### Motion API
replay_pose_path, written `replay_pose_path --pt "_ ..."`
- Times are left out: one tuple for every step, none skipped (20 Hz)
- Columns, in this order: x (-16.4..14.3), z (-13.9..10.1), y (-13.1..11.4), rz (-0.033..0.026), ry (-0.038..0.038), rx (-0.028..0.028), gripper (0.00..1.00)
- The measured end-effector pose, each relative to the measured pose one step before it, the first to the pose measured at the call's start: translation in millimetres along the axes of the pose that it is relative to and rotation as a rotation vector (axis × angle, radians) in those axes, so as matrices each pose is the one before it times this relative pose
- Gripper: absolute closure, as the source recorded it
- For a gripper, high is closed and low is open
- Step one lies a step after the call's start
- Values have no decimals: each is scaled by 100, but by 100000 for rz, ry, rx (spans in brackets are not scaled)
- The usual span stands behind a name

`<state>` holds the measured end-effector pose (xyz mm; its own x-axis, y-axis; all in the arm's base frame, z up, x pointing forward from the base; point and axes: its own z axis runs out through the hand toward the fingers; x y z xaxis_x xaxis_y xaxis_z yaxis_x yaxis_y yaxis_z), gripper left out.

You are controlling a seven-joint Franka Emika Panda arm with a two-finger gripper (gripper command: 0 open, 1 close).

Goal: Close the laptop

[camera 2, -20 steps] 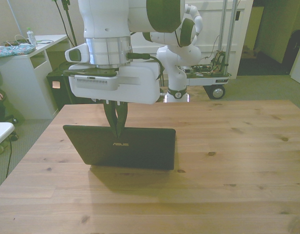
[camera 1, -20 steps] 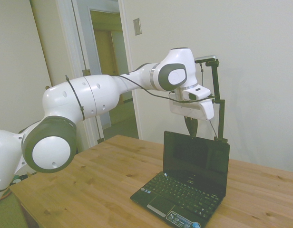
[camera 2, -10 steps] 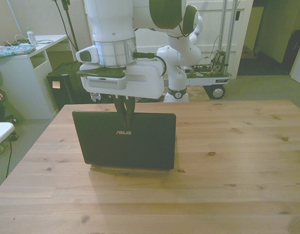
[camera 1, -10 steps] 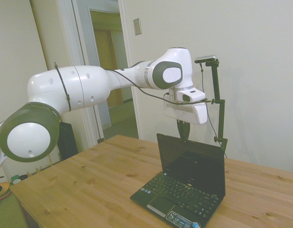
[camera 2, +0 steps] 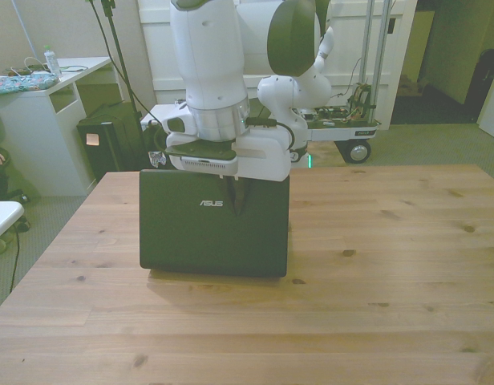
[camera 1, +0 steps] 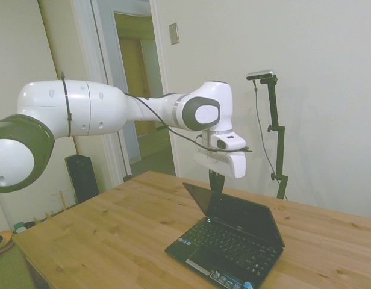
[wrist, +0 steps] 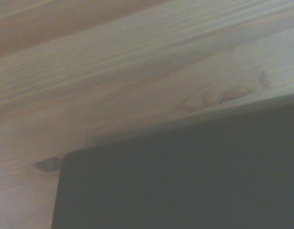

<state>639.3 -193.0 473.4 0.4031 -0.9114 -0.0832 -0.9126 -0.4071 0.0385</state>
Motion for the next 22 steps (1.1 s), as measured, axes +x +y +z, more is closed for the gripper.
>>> replay_pose_path --pt "-377 474 228 89 -562 -360 100" --pt "-415 470 234 -80 -678 -416 100" --pt "-519 435 248 -241 -588 -342 100" --pt "-556 437 216 -348 -577 -379 100" --pt "-580 515 202 -382 -563 -365 100" --pt "-598 536 186 -331 -572 -422 100" --pt "-709 874 219 -391 -674 -560 100" --pt "-449 848 235 -231 -610 -571 100" --pt "-348 938 269 -90 -542 -538 100" --pt "-258 935 263 -10 -470 -516 100" --pt "-189 916 260 56 -403 -487 100" --pt "-123 783 235 91 -265 -405 100" --pt "-100 589 156 44 -51 -109 100" --pt "-119 240 45 -108 305 358 100" --pt "-208 -271 -90 -400 662 850 100" --pt "-384 -655 -163 -723 807 1138 100" --pt "-644 -979 -247 -1133 903 1492 100" --pt "-908 -1383 -372 -1631 1308 2056 100" --pt "-1098 -1617 -440 -1891 1318 2406 100" --pt "-1427 -1815 -584 -2430 1090 2711 100" --pt "-1606 -1990 -668 -2577 890 2568 100" --pt "-1606 -1975 -660 -2578 815 2411 100"
